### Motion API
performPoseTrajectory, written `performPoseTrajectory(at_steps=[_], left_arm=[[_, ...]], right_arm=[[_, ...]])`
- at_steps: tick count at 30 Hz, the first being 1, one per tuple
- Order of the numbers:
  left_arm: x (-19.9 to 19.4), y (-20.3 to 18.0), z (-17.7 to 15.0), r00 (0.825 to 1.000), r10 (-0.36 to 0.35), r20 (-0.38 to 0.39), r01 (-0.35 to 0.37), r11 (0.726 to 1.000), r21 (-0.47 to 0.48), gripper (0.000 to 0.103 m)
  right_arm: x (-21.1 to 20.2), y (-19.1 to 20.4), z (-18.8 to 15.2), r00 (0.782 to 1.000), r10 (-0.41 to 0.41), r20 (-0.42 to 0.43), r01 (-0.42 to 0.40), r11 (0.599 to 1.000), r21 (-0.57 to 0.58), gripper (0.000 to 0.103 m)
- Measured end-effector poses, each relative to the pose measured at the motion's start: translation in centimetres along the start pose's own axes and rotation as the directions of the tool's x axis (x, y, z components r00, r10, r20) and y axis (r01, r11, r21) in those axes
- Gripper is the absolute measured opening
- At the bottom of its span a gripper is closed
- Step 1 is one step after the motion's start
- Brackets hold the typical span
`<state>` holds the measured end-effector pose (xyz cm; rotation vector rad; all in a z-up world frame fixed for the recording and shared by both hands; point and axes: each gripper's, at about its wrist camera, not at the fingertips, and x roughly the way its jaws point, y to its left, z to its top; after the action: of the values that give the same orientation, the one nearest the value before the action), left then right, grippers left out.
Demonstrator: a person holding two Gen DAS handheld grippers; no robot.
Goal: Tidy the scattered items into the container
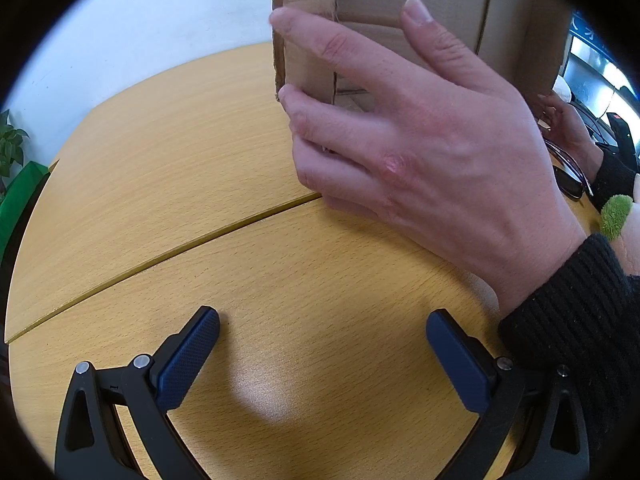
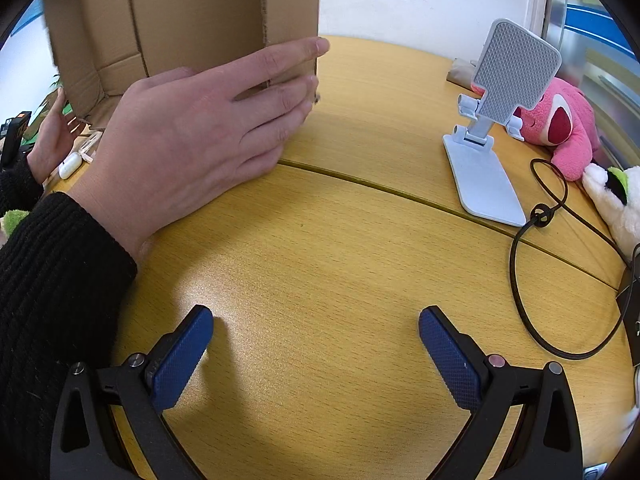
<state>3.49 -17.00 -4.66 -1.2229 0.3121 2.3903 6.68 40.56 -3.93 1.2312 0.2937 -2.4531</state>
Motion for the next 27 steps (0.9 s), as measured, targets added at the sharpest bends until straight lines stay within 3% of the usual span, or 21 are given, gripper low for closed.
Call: performPoseTrajectory(at_steps=[27], left_arm=[[-0.01,0.04,0.18,1.000,0.000,0.000,0.000,1.000,0.001,0.103]], right_arm=[[0.03,-0.02,-0.05,1.000,0.002,0.000,-0.002,1.000,-0.003,0.103]])
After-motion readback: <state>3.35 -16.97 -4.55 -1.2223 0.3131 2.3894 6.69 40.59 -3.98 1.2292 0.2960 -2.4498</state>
